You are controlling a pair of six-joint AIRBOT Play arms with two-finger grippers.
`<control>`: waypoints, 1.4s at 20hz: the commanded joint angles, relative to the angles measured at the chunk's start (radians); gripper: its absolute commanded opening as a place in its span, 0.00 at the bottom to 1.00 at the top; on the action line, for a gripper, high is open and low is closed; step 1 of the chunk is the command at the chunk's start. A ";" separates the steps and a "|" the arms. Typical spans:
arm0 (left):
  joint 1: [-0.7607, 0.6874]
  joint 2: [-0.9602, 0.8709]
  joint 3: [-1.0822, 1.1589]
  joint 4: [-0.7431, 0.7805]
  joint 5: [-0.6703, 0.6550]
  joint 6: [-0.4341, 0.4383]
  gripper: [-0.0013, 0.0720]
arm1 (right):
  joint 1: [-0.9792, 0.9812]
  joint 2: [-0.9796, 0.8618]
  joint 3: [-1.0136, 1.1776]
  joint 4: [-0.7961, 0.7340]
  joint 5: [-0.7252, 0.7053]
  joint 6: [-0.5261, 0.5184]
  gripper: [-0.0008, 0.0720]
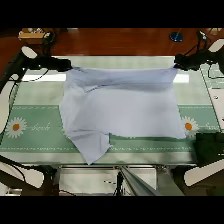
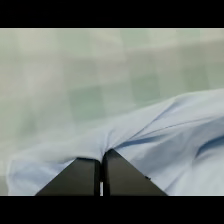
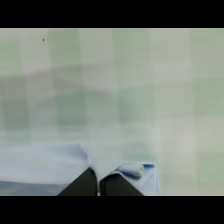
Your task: Fold the shirts.
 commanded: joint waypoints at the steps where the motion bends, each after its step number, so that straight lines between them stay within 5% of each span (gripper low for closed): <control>1: 0.038 0.031 0.035 0.028 -0.299 -0.114 0.05 | -0.001 0.052 0.000 -0.037 0.207 0.017 0.04; 4: 0.042 0.016 0.022 0.114 -0.452 -0.194 0.05 | 0.002 0.044 -0.006 -0.064 0.334 0.033 0.04; 17: 0.021 -0.010 -0.068 0.122 -0.457 -0.249 0.05 | 0.001 0.043 -0.154 -0.135 0.372 0.085 0.04; 18: 0.021 -0.010 -0.068 0.122 -0.458 -0.249 0.10 | 0.001 0.044 -0.154 -0.134 0.366 0.083 0.04; 20: 0.030 -0.005 -0.057 0.122 -0.493 -0.248 0.52 | -0.002 0.050 -0.148 -0.131 0.368 0.070 0.21; 22: 0.062 0.021 -0.032 0.123 -0.558 -0.235 0.56 | -0.003 0.085 -0.134 -0.134 0.422 -0.013 0.48; 25: 0.152 0.114 -0.032 0.131 -0.670 -0.221 0.60 | -0.028 0.171 -0.131 -0.222 0.569 -0.064 0.59; 27: 0.216 0.204 -0.110 0.137 -0.702 -0.214 0.86 | -0.077 0.241 -0.190 -0.217 0.567 -0.063 0.64; 28: 0.244 0.257 -0.180 0.135 -0.697 -0.200 0.86 | -0.107 0.277 -0.248 -0.208 0.552 -0.063 0.68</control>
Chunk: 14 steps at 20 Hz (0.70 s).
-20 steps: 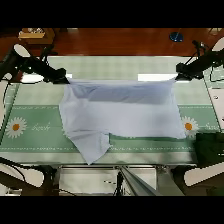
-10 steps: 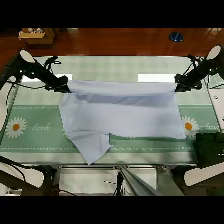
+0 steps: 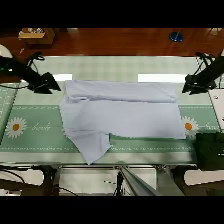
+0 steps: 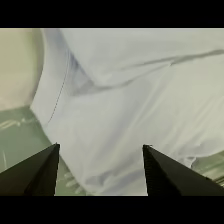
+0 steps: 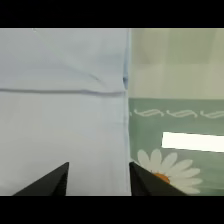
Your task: Fold the shirts.
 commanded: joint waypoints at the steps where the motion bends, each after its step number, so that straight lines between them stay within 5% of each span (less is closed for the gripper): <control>1: 0.098 0.159 -0.175 -0.001 -0.047 0.035 0.86 | -0.082 0.111 -0.134 0.017 0.026 -0.027 0.69; 7: 0.200 0.367 -0.690 -0.036 -0.005 0.110 0.86 | -0.254 0.256 -0.460 0.217 -0.105 -0.118 0.69; 14: 0.079 0.365 -0.859 -0.110 0.138 0.122 0.86 | -0.332 0.315 -0.561 0.280 -0.158 -0.140 0.69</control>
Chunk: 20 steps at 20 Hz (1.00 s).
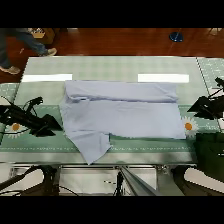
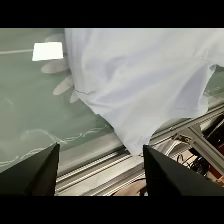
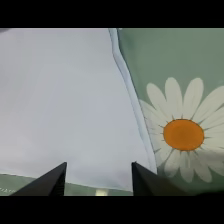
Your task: Fold the shirts.
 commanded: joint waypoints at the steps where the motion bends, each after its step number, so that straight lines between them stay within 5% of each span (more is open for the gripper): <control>1: -0.082 0.004 -0.069 -0.024 0.092 -0.005 0.86 | -0.022 0.019 -0.032 0.034 -0.019 -0.011 0.69; 12: -0.264 -0.083 -0.096 -0.117 0.306 -0.111 0.81 | -0.022 0.019 -0.032 0.037 -0.011 -0.011 0.69; 13: -0.290 -0.096 -0.096 -0.129 0.317 -0.112 0.61 | -0.022 0.019 -0.032 0.037 -0.008 -0.011 0.69; 14: -0.314 -0.108 -0.096 -0.130 0.317 -0.111 0.28 | -0.022 0.019 -0.032 0.037 -0.003 -0.011 0.69; 15: -0.325 -0.113 -0.096 -0.130 0.310 -0.109 0.18 | -0.023 0.019 -0.032 0.036 0.000 -0.011 0.69; 17: -0.315 -0.112 -0.096 -0.129 0.290 -0.106 0.08 | -0.023 0.019 -0.033 0.004 0.007 -0.010 0.79; 20: -0.278 -0.106 -0.096 -0.130 0.257 -0.085 0.05 | -0.072 0.019 -0.105 -0.027 0.011 -0.003 0.80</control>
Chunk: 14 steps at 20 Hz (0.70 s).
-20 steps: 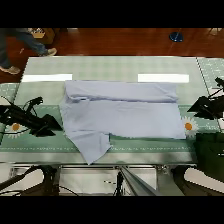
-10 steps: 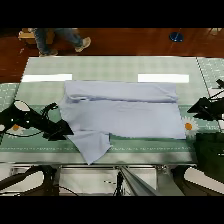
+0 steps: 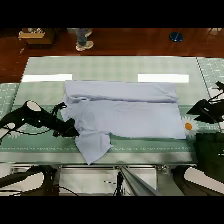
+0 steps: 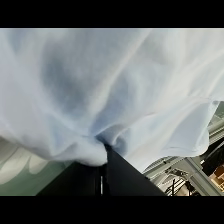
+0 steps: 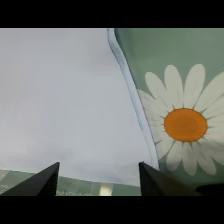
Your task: Fold the shirts.
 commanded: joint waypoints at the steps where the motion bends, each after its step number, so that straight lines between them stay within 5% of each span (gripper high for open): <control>1: 0.025 -0.001 0.000 -0.005 -0.030 0.025 0.05 | -0.058 0.001 -0.086 -0.018 0.003 0.004 0.80; 14: 0.039 -0.001 0.000 -0.013 -0.033 0.064 0.05 | -0.077 0.000 -0.312 -0.006 -0.180 -0.029 0.80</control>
